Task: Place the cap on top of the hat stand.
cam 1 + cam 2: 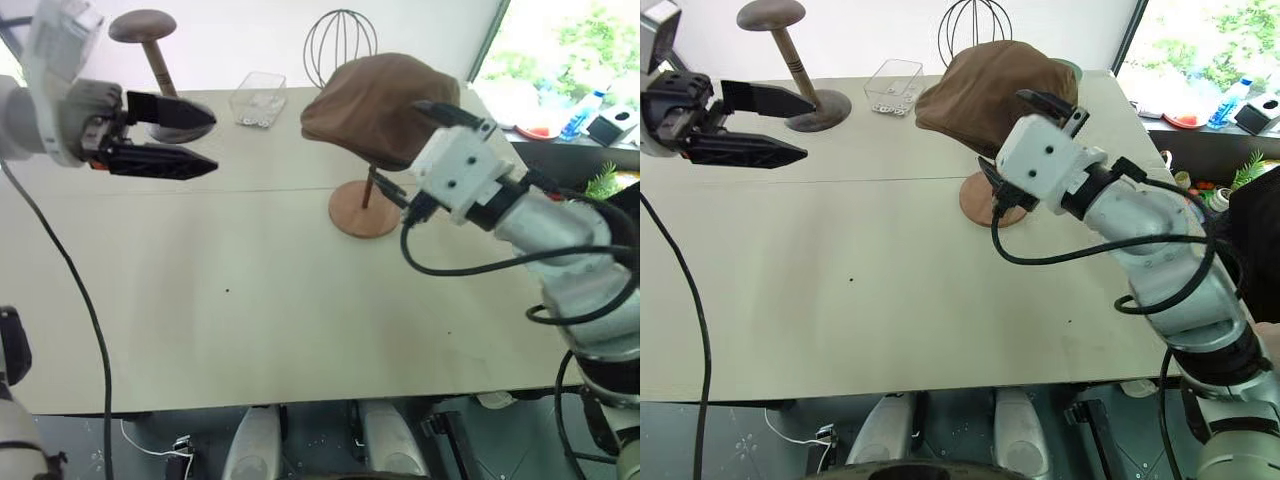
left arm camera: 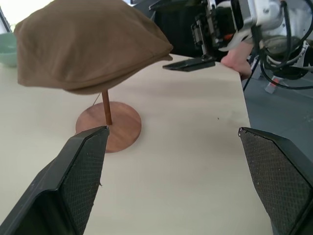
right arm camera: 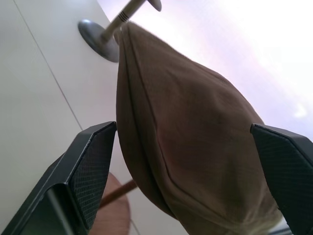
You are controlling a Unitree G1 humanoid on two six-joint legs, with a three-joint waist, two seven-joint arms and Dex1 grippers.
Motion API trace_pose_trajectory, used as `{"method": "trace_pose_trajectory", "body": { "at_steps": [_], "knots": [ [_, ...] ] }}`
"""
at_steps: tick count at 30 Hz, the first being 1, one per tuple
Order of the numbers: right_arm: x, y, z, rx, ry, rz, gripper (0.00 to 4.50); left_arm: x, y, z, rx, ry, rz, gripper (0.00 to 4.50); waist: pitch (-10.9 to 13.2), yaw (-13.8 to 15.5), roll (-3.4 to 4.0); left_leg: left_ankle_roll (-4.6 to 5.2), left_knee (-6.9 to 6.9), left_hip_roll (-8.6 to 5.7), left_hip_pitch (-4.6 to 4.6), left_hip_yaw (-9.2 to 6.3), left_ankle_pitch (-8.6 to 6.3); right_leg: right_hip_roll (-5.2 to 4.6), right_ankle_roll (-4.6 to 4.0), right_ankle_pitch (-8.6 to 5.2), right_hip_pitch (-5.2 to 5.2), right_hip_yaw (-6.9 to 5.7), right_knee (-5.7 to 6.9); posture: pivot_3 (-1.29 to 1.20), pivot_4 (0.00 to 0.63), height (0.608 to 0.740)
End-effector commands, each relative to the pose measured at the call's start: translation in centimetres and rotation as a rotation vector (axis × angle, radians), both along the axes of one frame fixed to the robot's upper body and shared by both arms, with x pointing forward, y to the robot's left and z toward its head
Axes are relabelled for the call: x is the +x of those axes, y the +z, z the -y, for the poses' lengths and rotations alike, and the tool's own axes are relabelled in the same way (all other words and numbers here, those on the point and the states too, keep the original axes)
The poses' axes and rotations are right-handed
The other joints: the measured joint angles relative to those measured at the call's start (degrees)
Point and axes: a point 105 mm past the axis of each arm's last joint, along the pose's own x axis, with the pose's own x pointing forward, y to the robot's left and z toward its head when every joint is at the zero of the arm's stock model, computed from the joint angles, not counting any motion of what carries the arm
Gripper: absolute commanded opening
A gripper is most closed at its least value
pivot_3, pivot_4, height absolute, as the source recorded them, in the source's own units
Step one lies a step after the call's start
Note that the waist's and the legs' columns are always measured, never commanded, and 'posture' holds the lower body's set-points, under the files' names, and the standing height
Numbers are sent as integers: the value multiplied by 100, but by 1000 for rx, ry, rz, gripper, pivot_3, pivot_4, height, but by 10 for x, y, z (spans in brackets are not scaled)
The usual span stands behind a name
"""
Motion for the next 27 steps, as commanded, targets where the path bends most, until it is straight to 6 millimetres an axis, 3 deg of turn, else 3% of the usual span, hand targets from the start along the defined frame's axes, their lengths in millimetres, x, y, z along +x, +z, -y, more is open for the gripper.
{"method": "trace_pose_trajectory", "body": {
  "at_steps": [1,10,13,17,21,27],
  "knots": [
    [-3,5,-5,-8,-5,106,4500,0,13,0,-9,5,62,4435,0,-8,0,0,0,1,1,0,0,1,1,1,0,2,1,0,150,740],
    [8,-6,-18,-110,-31,289,4500,7,15,1,-15,20,77,4435,0,-1,-1,0,2,2,1,0,0,4,2,1,-1,4,1,0,150,740],
    [15,-9,-17,-125,-54,326,3747,7,16,2,-20,21,80,4500,0,6,-1,0,2,2,1,1,0,4,2,2,0,8,1,0,150,740],
    [28,-13,-14,-135,-94,345,1842,8,19,3,-34,28,84,4500,-1,-3,-1,0,1,2,1,1,0,5,2,2,-1,9,2,0,150,740],
    [29,-11,-12,-108,-104,354,30,7,22,3,-41,32,85,4500,-1,-5,-1,0,0,2,1,1,0,6,3,2,-1,10,3,0,150,740],
    [19,15,-5,-115,-58,456,30,6,21,1,-46,46,83,4500,0,-4,-1,0,1,2,2,0,0,6,3,2,-1,10,5,0,150,740]
  ]
}}
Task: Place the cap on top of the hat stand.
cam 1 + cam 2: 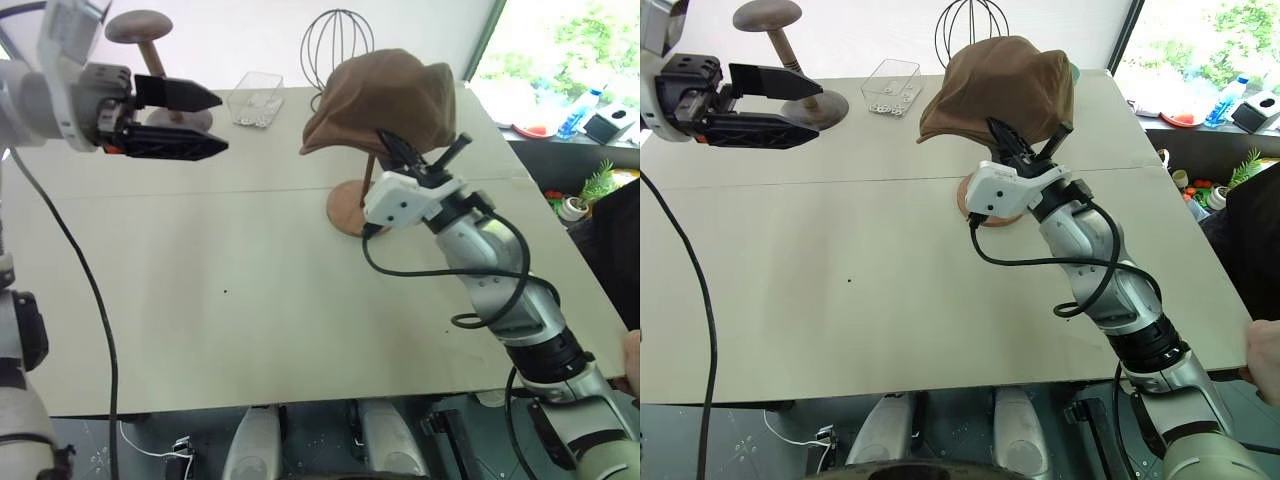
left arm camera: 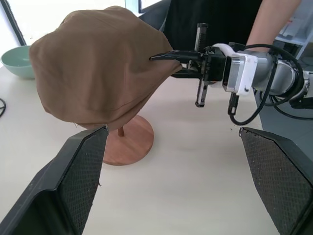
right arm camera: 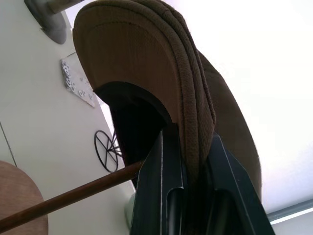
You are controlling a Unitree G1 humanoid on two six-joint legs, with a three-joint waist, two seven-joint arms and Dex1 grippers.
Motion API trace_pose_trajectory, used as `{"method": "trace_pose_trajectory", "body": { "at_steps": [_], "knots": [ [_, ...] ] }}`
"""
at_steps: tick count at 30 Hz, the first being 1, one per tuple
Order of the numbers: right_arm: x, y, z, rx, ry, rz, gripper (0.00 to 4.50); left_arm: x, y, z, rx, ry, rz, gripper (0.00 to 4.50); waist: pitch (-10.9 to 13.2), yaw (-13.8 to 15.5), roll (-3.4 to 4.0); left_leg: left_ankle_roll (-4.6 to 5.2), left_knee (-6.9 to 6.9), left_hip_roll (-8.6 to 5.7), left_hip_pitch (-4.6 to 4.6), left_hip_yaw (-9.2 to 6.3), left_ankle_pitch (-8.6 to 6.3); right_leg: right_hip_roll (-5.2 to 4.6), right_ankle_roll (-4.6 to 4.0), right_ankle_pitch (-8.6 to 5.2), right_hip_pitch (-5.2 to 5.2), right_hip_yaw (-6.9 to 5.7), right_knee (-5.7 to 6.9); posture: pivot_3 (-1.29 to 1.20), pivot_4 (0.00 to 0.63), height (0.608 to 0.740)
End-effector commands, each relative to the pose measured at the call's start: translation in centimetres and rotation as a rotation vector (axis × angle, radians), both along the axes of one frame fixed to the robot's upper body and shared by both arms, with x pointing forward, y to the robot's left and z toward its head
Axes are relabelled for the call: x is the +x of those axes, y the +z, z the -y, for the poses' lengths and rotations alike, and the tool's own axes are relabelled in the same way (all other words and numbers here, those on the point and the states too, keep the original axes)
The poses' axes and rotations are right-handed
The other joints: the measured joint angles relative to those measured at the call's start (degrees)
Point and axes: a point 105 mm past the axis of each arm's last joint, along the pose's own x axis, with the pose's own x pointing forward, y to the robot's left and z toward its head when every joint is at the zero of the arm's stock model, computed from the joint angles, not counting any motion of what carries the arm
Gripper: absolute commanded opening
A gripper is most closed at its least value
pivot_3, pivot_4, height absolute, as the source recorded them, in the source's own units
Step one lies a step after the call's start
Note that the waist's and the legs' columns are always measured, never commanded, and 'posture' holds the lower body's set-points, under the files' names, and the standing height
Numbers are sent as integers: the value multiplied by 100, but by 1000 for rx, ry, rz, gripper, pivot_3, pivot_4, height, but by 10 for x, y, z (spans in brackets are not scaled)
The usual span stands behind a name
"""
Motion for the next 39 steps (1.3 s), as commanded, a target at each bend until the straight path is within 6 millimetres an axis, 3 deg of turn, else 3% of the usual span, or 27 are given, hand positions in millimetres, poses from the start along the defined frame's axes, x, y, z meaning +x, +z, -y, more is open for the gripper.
{"method": "trace_pose_trajectory", "body": {
  "at_steps": [1,6,14,18,25,32,33,34,39],
  "knots": [
    [-12,37,7,-5,44,136,30,-7,16,-4,-13,19,69,4500,0,5,0,0,0,0,0,0,0,0,0,0,0,1,0,0,150,740],
    [-29,65,9,8,220,208,30,-9,18,-7,-29,36,72,4500,1,-1,0,0,0,0,0,0,0,0,1,0,0,1,0,0,150,740],
    [-19,81,34,-30,340,231,30,-11,21,-9,-26,57,76,4500,1,-22,1,0,-1,0,3,1,0,0,0,1,0,2,0,0,150,740],
    [0,63,51,-9,327,154,30,-10,22,-9,-25,63,74,4500,1,-12,0,0,-2,0,3,2,0,0,0,1,1,5,1,0,150,740],
    [-4,18,61,-127,367,157,30,-9,27,-11,-25,76,73,4500,1,-22,1,0,-3,0,4,3,0,2,0,1,0,6,1,0,150,740],
    [2,17,67,-77,337,134,30,-6,32,-12,-44,91,83,4500,2,-66,1,-1,-2,0,9,4,0,3,0,1,1,11,10,0,150,740],
    [4,19,68,-63,333,125,821,-5,32,-12,-47,92,85,4500,1,-80,1,-1,-2,0,9,4,0,3,0,1,1,11,11,0,150,740],
    [5,21,67,-56,328,121,1143,-5,32,-11,-51,92,86,4500,2,-93,1,-1,-2,0,9,4,0,3,0,1,1,11,11,0,150,740],
    [1,36,72,-45,260,180,3745,-4,31,-12,-71,97,85,4500,2,-133,2,-1,-3,0,10,3,0,3,0,0,0,12,16,0,150,740]
  ]
}}
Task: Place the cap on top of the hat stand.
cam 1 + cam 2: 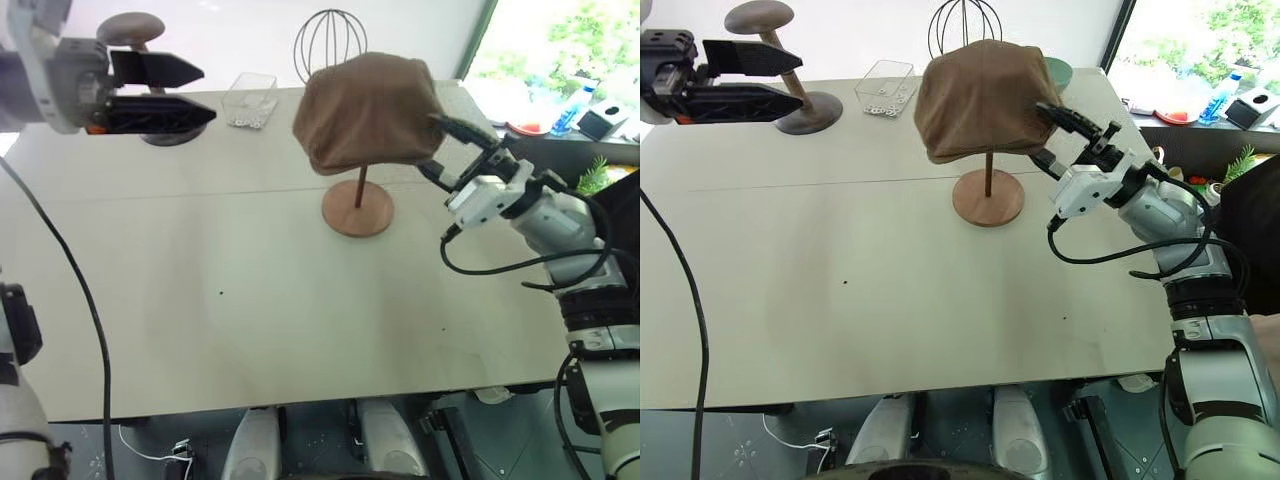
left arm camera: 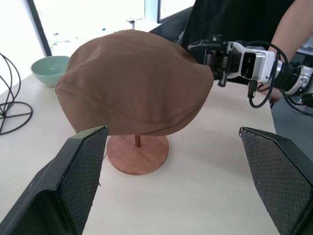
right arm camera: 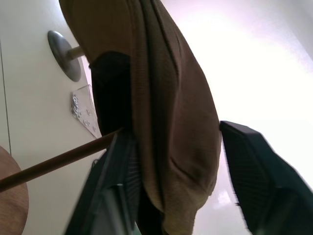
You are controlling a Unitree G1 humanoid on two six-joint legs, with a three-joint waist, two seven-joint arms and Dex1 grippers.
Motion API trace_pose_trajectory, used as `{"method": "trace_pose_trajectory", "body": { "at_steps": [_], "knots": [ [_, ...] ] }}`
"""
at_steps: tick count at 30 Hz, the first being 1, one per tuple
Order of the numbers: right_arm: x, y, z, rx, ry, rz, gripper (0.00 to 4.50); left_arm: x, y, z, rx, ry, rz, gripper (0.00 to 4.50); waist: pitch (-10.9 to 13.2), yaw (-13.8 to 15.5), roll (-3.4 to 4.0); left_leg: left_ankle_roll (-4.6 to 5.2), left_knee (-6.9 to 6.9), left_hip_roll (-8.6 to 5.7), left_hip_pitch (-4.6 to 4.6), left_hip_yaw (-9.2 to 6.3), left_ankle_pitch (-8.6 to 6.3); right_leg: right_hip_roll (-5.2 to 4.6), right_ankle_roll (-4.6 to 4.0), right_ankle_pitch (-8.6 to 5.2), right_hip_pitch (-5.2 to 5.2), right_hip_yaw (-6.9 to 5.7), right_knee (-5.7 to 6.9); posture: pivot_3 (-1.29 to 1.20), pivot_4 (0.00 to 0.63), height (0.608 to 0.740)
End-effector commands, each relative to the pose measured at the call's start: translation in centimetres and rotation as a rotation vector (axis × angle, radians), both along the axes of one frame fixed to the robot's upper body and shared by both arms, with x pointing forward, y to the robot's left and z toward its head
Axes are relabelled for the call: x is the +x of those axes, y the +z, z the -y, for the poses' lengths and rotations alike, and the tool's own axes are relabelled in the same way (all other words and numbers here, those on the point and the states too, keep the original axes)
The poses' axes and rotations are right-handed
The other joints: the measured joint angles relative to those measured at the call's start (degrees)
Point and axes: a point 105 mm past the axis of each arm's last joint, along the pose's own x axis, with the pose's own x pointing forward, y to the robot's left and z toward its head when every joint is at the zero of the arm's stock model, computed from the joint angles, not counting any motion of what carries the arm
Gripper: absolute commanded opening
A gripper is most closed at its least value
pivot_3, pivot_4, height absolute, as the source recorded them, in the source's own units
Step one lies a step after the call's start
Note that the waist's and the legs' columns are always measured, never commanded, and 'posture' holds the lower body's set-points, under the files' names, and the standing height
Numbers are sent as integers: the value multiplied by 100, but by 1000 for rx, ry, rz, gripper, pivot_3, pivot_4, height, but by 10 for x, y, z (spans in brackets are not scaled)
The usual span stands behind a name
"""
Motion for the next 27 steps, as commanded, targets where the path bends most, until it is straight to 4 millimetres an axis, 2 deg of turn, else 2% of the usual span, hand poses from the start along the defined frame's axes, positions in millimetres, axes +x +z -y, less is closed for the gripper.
{"method": "trace_pose_trajectory", "body": {
  "at_steps": [1,4,7,10,13,17,21,23,27],
  "knots": [
    [-12,35,8,68,-47,127,4193,-6,13,-4,-21,7,63,4500,0,-1,0,0,0,0,1,0,0,0,0,0,0,0,3,0,150,740],
    [-24,42,12,98,-71,123,4193,-7,11,-9,-26,22,69,4500,0,8,0,0,0,0,4,0,0,0,-4,-3,-1,1,12,0,150,740],
    [-43,37,14,44,-78,86,4193,-8,11,-13,-36,36,77,4500,0,34,-1,0,3,-1,4,-1,0,-1,-4,-4,-1,1,20,0,150,740],
    [-57,26,24,-31,-106,-32,4193,-7,11,-18,-37,49,87,4500,0,62,-1,0,6,-3,3,-1,0,-3,-4,-4,-1,4,22,0,150,740],
    [-61,22,46,-60,-156,-230,4193,-4,11,-19,-43,56,97,4500,0,50,-1,0,10,-3,7,3,0,-2,-5,-4,-1,9,28,0,150,740],
    [-58,38,72,49,-161,-528,4193,-2,10,-17,-38,48,108,4500,0,25,-2,1,13,-3,17,11,0,-1,-6,-5,4,17,38,0,150,740],
    [-54,76,96,256,-37,-871,4193,-4,9,-20,-24,32,105,4500,5,-16,8,1,11,-1,25,19,0,0,-8,-5,3,25,41,0,150,740],
    [-57,92,97,257,34,-925,4193,-5,8,-22,-15,30,103,4500,5,-4,8,3,5,1,27,21,-1,1,-15,-9,2,26,40,0,150,740],
    [-57,95,101,262,87,-1154,4193,-8,7,-26,0,29,104,4500,6,-6,6,23,6,9,24,21,-13,9,-41,-31,-3,22,40,0,150,740]
  ]
}}
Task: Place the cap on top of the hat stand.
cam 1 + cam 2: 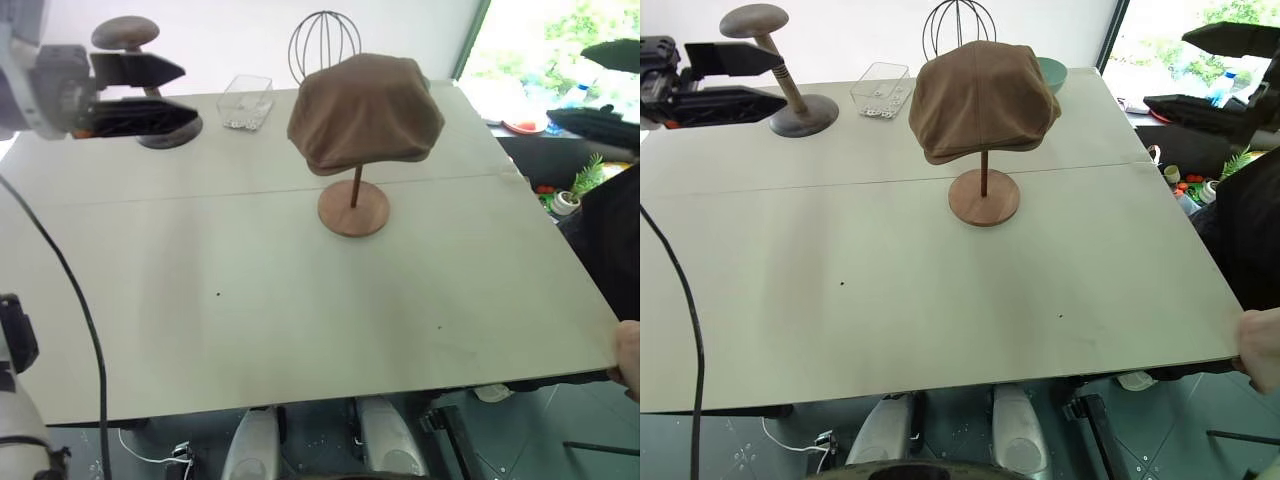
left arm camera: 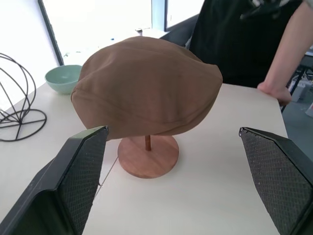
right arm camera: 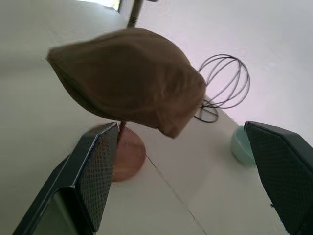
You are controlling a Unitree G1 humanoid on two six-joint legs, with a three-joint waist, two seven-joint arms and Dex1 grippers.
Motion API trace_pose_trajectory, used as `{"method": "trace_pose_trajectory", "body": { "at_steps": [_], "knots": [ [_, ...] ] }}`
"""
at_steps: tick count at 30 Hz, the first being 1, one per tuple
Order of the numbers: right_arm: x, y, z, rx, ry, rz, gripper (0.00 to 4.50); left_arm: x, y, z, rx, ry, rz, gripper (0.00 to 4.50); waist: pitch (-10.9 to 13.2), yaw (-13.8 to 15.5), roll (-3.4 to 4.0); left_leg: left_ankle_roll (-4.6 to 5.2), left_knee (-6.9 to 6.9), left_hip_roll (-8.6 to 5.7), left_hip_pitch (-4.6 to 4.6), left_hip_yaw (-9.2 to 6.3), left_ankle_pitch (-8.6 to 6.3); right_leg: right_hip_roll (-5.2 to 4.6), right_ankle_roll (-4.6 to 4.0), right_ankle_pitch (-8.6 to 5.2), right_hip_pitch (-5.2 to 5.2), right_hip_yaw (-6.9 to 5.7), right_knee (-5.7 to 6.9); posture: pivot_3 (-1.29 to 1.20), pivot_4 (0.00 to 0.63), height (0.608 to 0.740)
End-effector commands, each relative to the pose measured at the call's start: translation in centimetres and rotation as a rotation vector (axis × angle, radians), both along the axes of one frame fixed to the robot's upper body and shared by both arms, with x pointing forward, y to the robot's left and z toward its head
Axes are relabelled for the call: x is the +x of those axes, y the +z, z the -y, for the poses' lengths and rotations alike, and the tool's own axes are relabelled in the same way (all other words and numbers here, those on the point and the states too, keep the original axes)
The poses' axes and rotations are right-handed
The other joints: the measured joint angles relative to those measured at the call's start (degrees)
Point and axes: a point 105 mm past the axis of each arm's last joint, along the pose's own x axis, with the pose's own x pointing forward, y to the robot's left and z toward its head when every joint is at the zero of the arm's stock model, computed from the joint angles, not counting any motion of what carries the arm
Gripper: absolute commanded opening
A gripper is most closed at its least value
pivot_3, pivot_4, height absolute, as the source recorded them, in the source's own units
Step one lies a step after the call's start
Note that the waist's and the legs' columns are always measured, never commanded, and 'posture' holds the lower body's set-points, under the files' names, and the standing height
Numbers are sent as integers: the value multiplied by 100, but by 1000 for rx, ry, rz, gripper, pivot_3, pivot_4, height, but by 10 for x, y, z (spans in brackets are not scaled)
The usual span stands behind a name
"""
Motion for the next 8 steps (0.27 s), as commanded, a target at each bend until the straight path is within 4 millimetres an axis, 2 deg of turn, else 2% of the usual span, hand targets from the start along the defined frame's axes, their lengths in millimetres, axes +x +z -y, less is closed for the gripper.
{"method": "trace_pose_trajectory", "body": {
  "at_steps": [1,8],
  "knots": [
    [-1,0,2,15,59,-150,4193,-8,11,-6,16,10,55,4500,0,-1,1,0,-1,0,-2,2,0,-1,1,-1,-1,1,-1,0,150,740],
    [1,-2,-8,-17,165,-224,4193,-12,10,-10,40,27,67,4500,2,-1,4,0,-2,0,-11,9,0,0,19,5,-19,4,5,0,150,740]
  ]
}}
